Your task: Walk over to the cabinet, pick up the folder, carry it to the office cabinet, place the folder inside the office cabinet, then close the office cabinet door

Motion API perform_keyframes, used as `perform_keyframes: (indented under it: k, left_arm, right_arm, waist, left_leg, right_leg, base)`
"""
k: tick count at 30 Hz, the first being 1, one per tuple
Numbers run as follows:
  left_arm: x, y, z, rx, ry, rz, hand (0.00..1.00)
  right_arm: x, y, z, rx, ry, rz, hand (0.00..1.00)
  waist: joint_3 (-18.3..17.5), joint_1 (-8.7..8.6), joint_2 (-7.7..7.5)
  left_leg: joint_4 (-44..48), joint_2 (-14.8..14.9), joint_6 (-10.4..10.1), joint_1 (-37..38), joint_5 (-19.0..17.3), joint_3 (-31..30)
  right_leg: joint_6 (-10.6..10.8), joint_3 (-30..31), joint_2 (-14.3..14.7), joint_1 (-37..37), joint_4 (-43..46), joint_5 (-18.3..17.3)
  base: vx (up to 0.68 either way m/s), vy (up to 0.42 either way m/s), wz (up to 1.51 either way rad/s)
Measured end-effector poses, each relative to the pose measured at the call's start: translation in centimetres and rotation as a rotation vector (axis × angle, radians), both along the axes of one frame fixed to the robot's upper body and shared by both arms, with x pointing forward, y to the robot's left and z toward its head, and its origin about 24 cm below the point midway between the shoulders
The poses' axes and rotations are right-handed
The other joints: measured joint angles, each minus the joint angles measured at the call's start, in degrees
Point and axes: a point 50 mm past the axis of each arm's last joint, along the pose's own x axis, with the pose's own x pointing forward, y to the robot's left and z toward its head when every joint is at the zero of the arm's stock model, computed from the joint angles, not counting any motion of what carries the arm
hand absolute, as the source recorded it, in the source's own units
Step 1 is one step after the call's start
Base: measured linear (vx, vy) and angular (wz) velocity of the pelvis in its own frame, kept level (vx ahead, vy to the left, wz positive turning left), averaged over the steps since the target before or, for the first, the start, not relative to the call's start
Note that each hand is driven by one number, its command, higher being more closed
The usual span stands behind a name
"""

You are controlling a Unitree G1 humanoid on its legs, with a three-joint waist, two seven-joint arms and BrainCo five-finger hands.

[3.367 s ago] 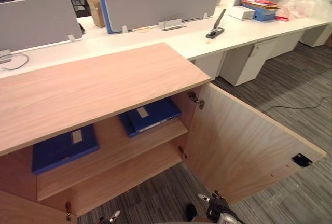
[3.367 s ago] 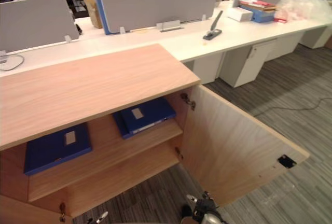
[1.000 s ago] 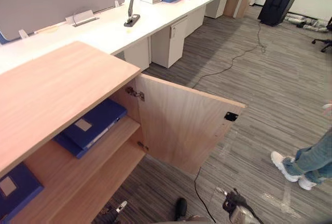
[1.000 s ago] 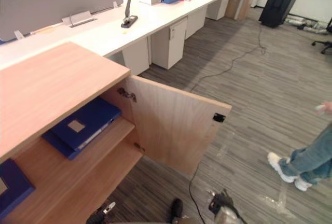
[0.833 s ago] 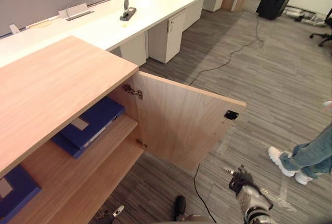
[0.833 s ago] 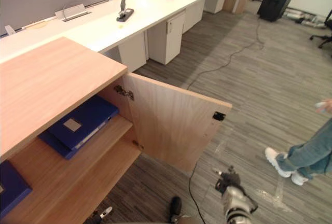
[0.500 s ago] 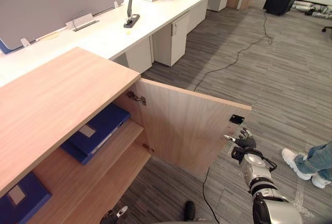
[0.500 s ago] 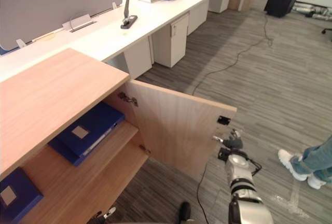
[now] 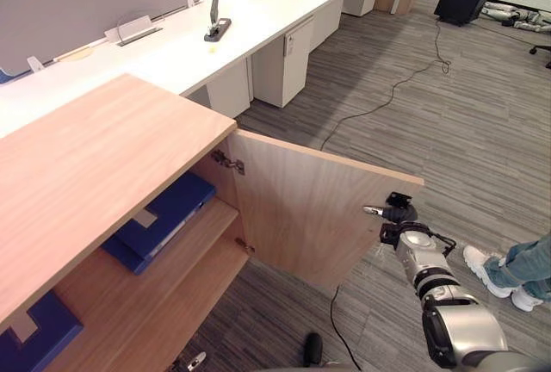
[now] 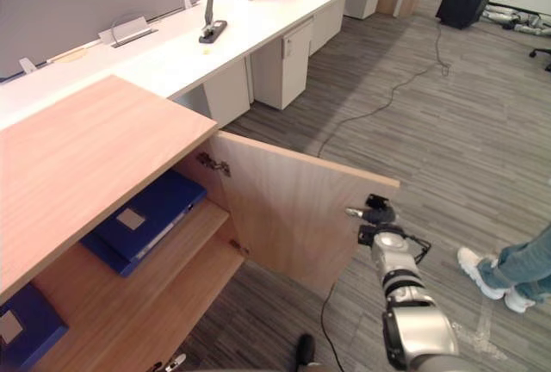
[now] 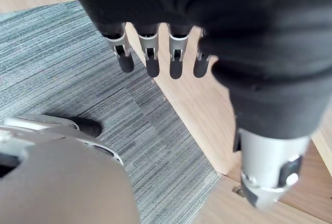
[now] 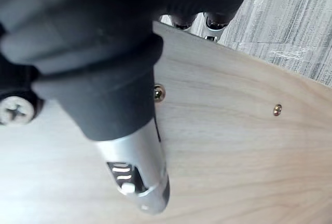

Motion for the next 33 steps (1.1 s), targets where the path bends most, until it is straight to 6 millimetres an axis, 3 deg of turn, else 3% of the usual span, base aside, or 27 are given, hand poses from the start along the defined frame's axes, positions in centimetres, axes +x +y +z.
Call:
perform_keyframes:
  k: [8, 12, 15, 18, 22, 24, 25, 29, 30, 33]
  left_arm:
    - [0.1, 0.1, 0.0, -0.001, -0.005, 0.012, 0.0]
    - [0.4, 0.2, 0.1, -0.007, -0.014, 0.004, 0.0]
    - [0.8, 0.1, 0.1, -0.013, -0.026, -0.017, 0.0]
    - [0.9, 0.3, 0.2, -0.014, -0.028, -0.028, 0.0]
    - [1.2, 0.4, 0.2, -0.009, -0.032, -0.053, 0.0]
    - [1.0, 0.7, 0.3, -0.002, -0.028, -0.05, 0.0]
    - [0.9, 1.3, 0.4, 0.011, -0.026, -0.043, 0.0]
    - [-0.1, 2.6, 0.5, 0.038, 0.0, -0.012, 0.0]
    - [-0.6, 2.7, 0.4, 0.032, 0.021, 0.014, 0.0]
    - [-1.2, 3.1, 0.3, 0.024, 0.031, 0.092, 0.0]
  right_arm:
    - [1.1, 2.3, 1.8, -0.173, -0.017, 0.298, 0.0]
    - [0.5, 2.9, 2.4, -0.388, 0.056, 0.609, 0.0]
    - [-0.8, 3.7, 2.3, -0.502, 0.15, 0.876, 0.0]
    - [-2.6, 6.1, 1.1, -0.532, 0.237, 1.137, 0.0]
    - [-5.6, 10.5, -0.3, -0.523, 0.284, 1.475, 0.0]
    - [-7.0, 12.4, -0.3, -0.515, 0.278, 1.62, 0.0]
    - [-8.2, 14.1, 0.2, -0.497, 0.229, 1.742, 0.0]
    - [-10.3, 16.8, 1.8, -0.493, 0.101, 1.928, 0.0]
    - [-10.5, 17.1, 2.0, -0.487, 0.09, 1.952, 0.0]
    - [-10.6, 17.0, 2.3, -0.492, 0.093, 1.975, 0.0]
  waist:
    - [1.5, -2.04, 0.5]
    - [1.6, -2.95, 0.42]
    - [1.4, -3.29, 0.09]
    - [0.9, -3.45, -0.74]
    - [0.2, -2.83, -1.39]
    - [-0.5, -2.47, -2.08]
    - [-1.0, -2.28, -3.14]
    - [-3.0, -1.95, -5.59]
    - [-3.4, -1.98, -6.1]
    - [-3.8, -1.58, -6.27]
  left_leg:
    - [-0.1, 1.8, -1.4, -0.2, 0.1, 0.2]
    - [-0.1, 3.3, -2.0, -0.2, 0.3, 0.6]
    - [-0.2, 4.3, -2.5, -0.2, 0.6, 0.6]
    - [-0.6, 4.6, -2.5, -0.4, 1.2, 0.2]
    - [-1.0, 4.5, -2.9, -1.2, 2.1, -0.2]
    - [-1.1, 4.4, -2.8, -1.4, 2.1, 0.2]
    - [-1.3, 4.3, -2.1, -1.5, 1.8, 0.5]
    - [-2.2, 4.3, -1.0, -2.2, 1.7, 1.4]
    - [-2.1, 4.1, -1.2, -2.1, 1.8, 1.5]
    - [-1.9, 4.1, -2.1, -2.1, 2.3, 1.6]
  right_leg:
    - [-0.6, 0.0, 1.9, -0.3, 0.0, -0.5]
    - [-1.5, 0.1, 3.4, -0.5, 0.0, -1.2]
    - [-2.1, 0.1, 4.5, -0.6, 0.0, -1.6]
    - [-2.5, 0.2, 5.2, -1.1, 0.0, -1.8]
    - [-2.4, 0.1, 5.2, -2.1, 0.0, -1.8]
    - [-2.4, 0.1, 5.1, -2.4, 0.0, -1.8]
    - [-2.4, 0.1, 5.1, -2.6, 0.0, -1.8]
    - [-2.4, 0.1, 5.2, -3.9, 0.1, -1.5]
    - [-3.2, 0.2, 5.0, -3.9, 0.1, -0.2]
    - [-4.1, 0.2, 5.0, -3.8, 0.4, 0.5]
  base:
    - [-0.05, -0.031, -0.04]
    - [0.02, -0.042, -0.07]
    - [0.04, -0.044, -0.04]
    - [0.03, -0.036, -0.05]
    - [0.0, -0.016, 0.03]
    - [0.0, 0.009, -0.03]
    - [0.0, 0.013, -0.07]
    - [0.02, 0.016, -0.09]
    - [0.09, 0.039, -0.02]
    - [0.08, 0.042, 0.0]
